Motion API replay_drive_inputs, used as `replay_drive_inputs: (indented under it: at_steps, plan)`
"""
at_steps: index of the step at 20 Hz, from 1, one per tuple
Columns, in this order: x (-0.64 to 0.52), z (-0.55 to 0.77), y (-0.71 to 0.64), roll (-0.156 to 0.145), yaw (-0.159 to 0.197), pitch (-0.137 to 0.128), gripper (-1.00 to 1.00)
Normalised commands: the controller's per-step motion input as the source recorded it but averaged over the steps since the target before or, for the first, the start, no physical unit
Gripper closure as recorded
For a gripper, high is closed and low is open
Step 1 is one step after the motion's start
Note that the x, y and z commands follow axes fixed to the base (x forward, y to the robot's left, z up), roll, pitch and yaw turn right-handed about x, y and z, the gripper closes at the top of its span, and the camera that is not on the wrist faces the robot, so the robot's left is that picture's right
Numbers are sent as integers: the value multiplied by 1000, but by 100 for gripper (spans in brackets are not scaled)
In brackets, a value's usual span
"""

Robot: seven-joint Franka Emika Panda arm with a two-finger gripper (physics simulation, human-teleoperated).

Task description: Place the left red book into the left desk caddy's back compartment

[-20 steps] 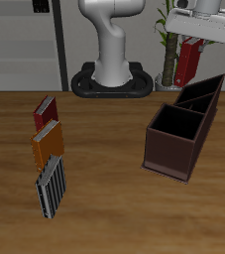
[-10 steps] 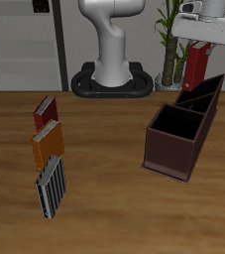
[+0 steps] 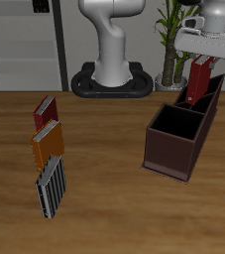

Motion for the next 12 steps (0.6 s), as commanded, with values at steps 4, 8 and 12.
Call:
replay_drive_inputs:
  at_steps: [4,8,12]
  plan:
    - [93,-126,150,35,41,-15,100]
    - [128,-149,12,2,4,31,100]
    - [121,-205,92,23,11,43,100]
